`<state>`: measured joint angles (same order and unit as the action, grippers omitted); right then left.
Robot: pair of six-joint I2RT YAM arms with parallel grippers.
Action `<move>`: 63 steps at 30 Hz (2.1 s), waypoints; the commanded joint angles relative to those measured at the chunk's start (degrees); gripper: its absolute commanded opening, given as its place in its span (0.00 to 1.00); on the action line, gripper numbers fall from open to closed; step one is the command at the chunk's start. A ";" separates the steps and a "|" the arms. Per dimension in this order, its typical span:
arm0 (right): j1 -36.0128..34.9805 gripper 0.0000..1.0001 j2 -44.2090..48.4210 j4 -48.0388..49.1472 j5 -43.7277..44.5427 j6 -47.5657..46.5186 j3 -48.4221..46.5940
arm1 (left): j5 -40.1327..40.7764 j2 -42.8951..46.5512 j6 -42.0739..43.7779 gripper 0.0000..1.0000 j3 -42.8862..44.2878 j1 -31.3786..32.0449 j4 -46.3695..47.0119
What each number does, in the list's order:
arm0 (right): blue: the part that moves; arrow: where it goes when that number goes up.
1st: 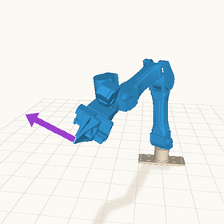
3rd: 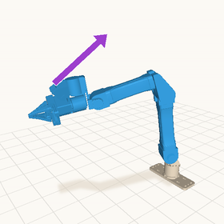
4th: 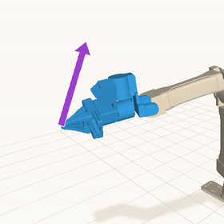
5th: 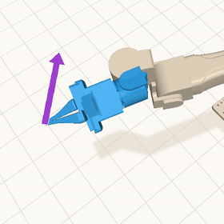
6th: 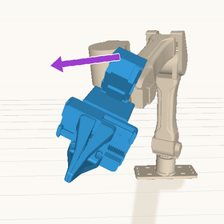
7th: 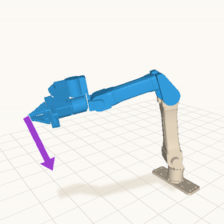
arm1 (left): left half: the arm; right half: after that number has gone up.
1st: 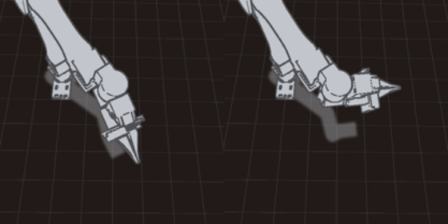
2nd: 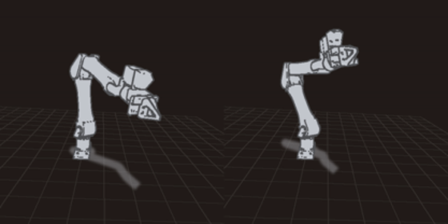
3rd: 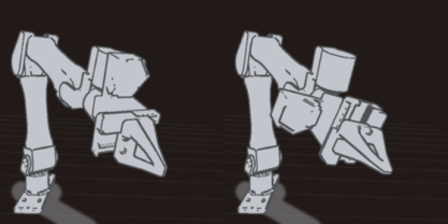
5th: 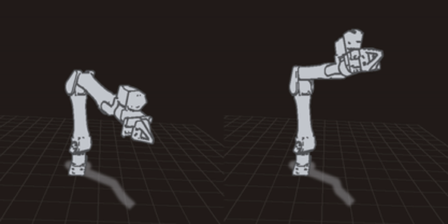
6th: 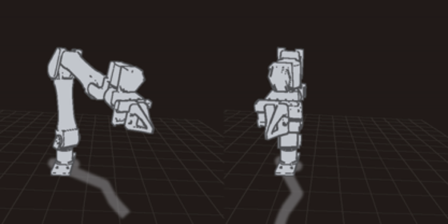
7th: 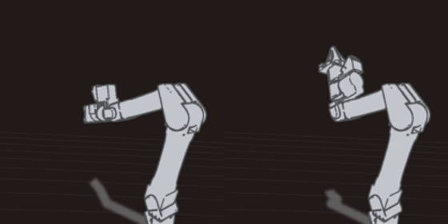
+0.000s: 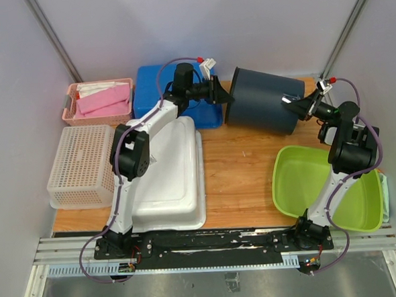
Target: Turn the large container upside down
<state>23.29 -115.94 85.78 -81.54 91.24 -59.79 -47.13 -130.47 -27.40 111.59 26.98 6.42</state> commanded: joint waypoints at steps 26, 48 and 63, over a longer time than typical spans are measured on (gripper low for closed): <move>0.00 0.81 24.76 -107.96 36.59 -75.52 -12.07 | 20.25 17.39 8.73 0.00 -1.82 4.37 -8.53; -2.85 0.78 34.45 -104.06 56.58 -68.05 0.77 | 29.04 11.64 7.71 0.00 11.50 15.00 -9.16; -5.09 0.76 34.27 -100.27 61.81 -61.07 6.76 | 27.36 -2.24 -0.66 0.00 26.85 17.67 -1.46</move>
<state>19.07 -81.71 -16.29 -22.50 28.18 -53.45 -16.64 -130.56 -24.43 133.10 43.31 -4.93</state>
